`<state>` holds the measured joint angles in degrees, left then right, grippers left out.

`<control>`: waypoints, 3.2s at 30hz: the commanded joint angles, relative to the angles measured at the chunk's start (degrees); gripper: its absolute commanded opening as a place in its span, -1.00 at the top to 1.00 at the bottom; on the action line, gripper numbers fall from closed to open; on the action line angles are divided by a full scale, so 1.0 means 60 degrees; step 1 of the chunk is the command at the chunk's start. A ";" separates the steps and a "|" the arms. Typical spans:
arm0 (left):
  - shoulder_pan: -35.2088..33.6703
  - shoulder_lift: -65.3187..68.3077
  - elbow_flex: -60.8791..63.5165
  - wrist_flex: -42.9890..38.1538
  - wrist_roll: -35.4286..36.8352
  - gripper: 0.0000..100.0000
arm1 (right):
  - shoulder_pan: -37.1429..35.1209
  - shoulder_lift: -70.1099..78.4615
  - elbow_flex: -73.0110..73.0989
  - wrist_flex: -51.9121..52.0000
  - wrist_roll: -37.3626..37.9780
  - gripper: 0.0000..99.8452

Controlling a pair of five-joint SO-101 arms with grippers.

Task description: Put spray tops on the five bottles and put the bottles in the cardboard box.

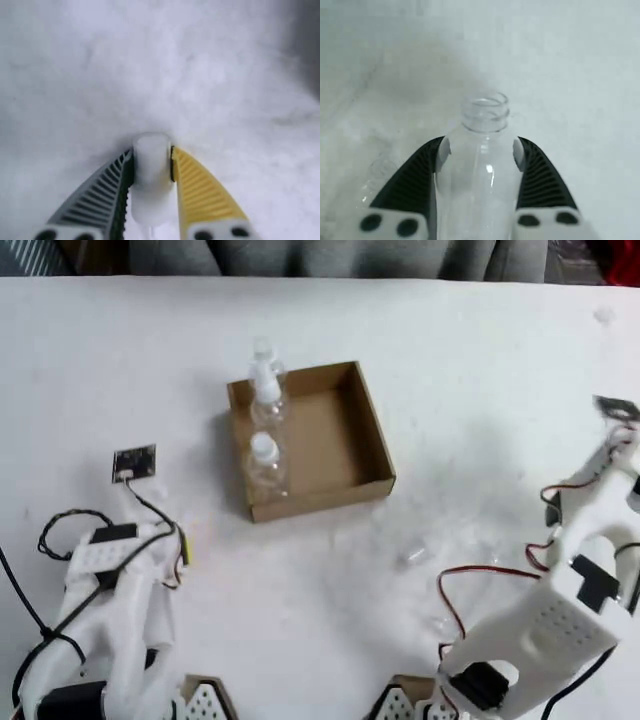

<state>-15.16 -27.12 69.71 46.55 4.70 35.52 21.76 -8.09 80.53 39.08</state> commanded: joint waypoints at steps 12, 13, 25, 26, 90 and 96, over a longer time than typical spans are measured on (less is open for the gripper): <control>-0.0300 -0.0168 0.0073 -0.0322 -0.0132 0.96 | -0.0901 -0.3538 0.1363 0.1165 0.0366 0.97; -0.0300 -0.0168 0.0073 -0.0322 -0.0132 0.96 | -0.0960 -0.3875 0.1875 0.0769 0.0396 0.97; -0.0491 -0.0168 0.0059 -0.0322 -0.0132 0.96 | -0.0154 -0.3817 0.6637 -0.4388 0.2300 0.94; -0.0491 -0.0168 0.0059 -0.0322 -0.0132 0.96 | -0.0125 -0.3582 0.6520 -0.4344 0.2447 0.91; -0.0505 -0.0183 -0.0469 -0.0147 0.0278 0.96 | -0.0520 -0.8462 0.5348 -0.0681 0.0469 0.96; -0.1355 -0.0198 -0.2300 0.1670 0.0264 0.96 | -0.2132 -1.0615 0.6110 -0.1311 -0.1802 0.96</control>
<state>-18.42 -26.33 65.05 49.89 5.58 27.16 -35.03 28.57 74.37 34.24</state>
